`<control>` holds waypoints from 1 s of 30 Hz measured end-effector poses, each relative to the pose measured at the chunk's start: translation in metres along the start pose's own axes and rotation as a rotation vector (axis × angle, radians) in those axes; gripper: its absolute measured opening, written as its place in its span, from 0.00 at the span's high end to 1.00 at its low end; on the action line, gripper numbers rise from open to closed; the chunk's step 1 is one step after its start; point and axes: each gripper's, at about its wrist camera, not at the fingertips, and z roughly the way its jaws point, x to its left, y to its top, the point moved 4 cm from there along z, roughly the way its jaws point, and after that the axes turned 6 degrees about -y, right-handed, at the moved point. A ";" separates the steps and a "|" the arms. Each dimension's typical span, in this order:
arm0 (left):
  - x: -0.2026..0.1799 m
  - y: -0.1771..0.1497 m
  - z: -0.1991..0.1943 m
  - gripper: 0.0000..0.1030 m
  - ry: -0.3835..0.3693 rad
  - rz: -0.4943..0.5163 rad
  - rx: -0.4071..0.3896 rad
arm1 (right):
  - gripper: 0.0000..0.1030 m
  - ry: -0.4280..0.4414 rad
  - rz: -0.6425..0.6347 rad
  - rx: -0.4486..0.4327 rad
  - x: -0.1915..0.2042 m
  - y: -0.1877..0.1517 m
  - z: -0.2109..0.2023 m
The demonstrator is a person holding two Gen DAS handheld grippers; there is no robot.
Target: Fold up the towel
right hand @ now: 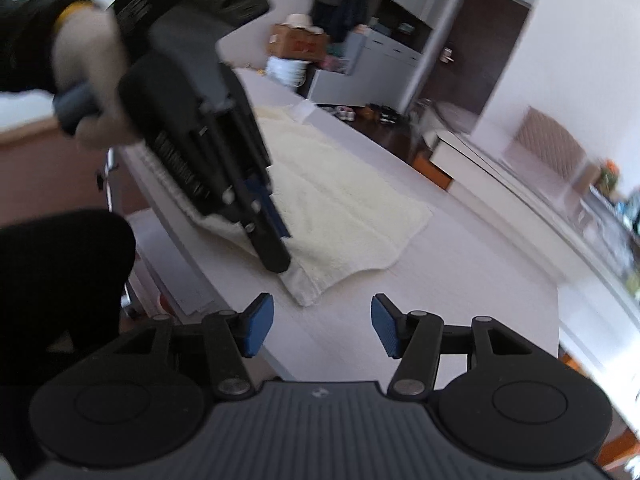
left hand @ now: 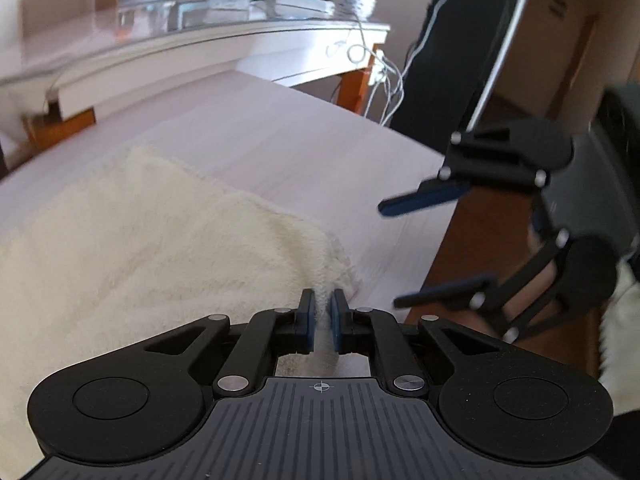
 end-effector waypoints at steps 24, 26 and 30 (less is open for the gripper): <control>0.017 -0.006 -0.032 0.65 -0.028 -0.061 -0.046 | 0.62 -0.099 -0.408 -0.075 0.036 0.011 0.008; 0.020 -0.009 -0.040 0.65 0.003 -0.058 -0.053 | 0.69 -0.092 -0.417 -0.069 0.039 0.011 0.008; 0.027 -0.022 -0.065 0.64 0.114 -0.049 -0.052 | 0.84 -0.072 -0.424 -0.061 0.040 0.011 0.007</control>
